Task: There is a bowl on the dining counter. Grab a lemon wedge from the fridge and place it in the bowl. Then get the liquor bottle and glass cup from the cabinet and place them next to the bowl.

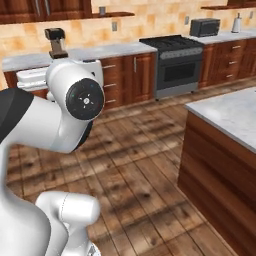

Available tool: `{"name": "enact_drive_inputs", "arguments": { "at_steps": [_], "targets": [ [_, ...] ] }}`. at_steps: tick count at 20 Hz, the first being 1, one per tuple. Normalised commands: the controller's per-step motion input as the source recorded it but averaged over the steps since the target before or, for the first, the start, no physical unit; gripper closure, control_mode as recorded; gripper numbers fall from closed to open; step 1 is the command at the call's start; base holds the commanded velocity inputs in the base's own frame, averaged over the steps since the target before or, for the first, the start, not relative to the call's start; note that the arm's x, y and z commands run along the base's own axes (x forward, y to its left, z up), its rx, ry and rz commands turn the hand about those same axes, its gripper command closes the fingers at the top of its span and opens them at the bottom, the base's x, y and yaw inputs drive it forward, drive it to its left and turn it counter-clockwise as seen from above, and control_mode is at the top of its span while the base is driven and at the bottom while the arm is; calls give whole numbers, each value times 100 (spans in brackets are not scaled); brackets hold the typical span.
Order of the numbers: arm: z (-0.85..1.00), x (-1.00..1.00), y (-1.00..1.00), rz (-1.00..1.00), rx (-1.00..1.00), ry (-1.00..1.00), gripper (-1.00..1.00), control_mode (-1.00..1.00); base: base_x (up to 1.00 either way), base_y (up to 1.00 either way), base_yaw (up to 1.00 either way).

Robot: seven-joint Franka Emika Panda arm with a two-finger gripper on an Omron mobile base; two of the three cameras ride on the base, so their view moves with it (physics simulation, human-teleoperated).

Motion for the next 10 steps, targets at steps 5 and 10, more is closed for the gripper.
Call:
{"name": "enact_drive_inputs", "arguments": {
  "at_steps": [5, 10],
  "targets": [
    [0, 0, 0, 0, 0, 0, 100, 100, -100, -100, -2],
    [0, 0, 0, 0, 0, 0, 100, 100, -100, -100, 0]
  ]
}}
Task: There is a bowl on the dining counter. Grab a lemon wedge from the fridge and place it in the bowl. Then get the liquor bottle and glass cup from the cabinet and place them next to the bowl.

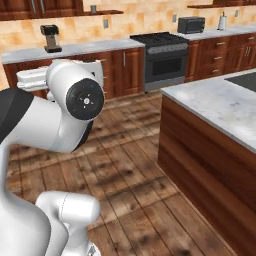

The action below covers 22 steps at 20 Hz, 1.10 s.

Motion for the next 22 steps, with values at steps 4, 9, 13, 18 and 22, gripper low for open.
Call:
{"name": "enact_drive_inputs", "arguments": {
  "at_steps": [4, 9, 13, 18, 22],
  "targets": [
    [0, 0, 0, 0, 0, 0, 100, 100, -90, -100, 0],
    [0, 0, 0, 0, 0, 0, 100, 100, -61, -100, 0],
    [0, 0, 0, 0, 0, 0, 100, 100, -34, -100, 0],
    [0, 0, 0, 0, 0, 0, 100, 100, -3, -100, 0],
    [0, 0, 0, 0, 0, 0, 100, 100, 20, -100, 0]
  ]
}}
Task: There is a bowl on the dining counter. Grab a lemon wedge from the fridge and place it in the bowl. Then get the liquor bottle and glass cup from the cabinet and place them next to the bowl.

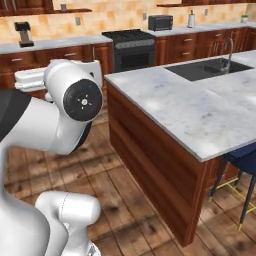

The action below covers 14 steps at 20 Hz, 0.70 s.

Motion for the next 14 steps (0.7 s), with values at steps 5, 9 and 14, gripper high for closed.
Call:
{"name": "enact_drive_inputs", "arguments": {
  "at_steps": [5, 9, 14],
  "targets": [
    [0, 0, 0, 0, 0, 0, 100, 100, 30, -100, 3],
    [0, 0, 0, 0, 0, 0, 100, 100, 32, -100, 7],
    [0, 0, 0, 0, 0, 0, 100, 100, 20, -100, 12]
  ]
}}
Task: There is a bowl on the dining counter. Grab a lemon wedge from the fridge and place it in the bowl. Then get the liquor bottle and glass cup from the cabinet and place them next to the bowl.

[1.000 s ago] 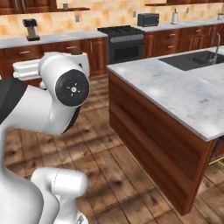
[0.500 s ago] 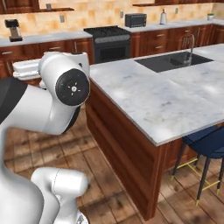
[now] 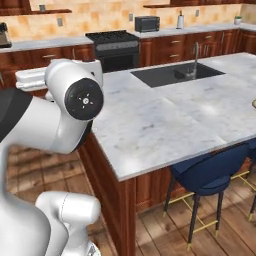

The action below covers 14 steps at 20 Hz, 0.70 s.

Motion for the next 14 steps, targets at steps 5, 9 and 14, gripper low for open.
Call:
{"name": "enact_drive_inputs", "arguments": {
  "at_steps": [5, 9, 14],
  "targets": [
    [0, 0, 0, 0, 0, 0, 100, 100, 9, -100, 17],
    [0, 0, 0, 0, 0, 0, 100, 100, 1, -100, 22],
    [0, 0, 0, 0, 0, 0, 100, 100, 13, -81, 31]
  ]
}}
